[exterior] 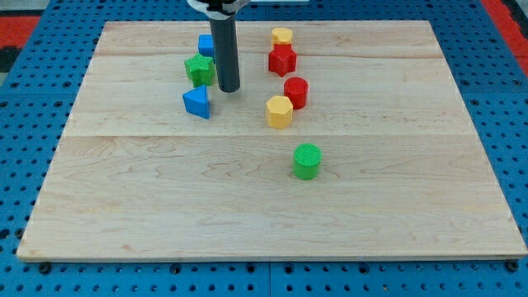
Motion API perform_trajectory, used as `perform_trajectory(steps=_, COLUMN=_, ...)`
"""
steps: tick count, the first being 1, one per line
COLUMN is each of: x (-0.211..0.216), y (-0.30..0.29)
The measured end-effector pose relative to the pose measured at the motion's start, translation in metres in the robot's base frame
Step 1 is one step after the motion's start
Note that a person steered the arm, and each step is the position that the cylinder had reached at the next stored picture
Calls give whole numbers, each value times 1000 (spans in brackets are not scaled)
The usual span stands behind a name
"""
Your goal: Push the triangle parallel to the green circle
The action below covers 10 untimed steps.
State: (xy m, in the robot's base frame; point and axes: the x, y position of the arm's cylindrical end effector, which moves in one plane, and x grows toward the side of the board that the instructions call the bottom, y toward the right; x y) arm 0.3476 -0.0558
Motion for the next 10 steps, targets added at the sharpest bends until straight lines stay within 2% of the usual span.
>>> perform_trajectory(steps=3, x=-16, y=-31)
perform_trajectory(steps=5, x=14, y=-31)
perform_trajectory(steps=10, x=18, y=-47)
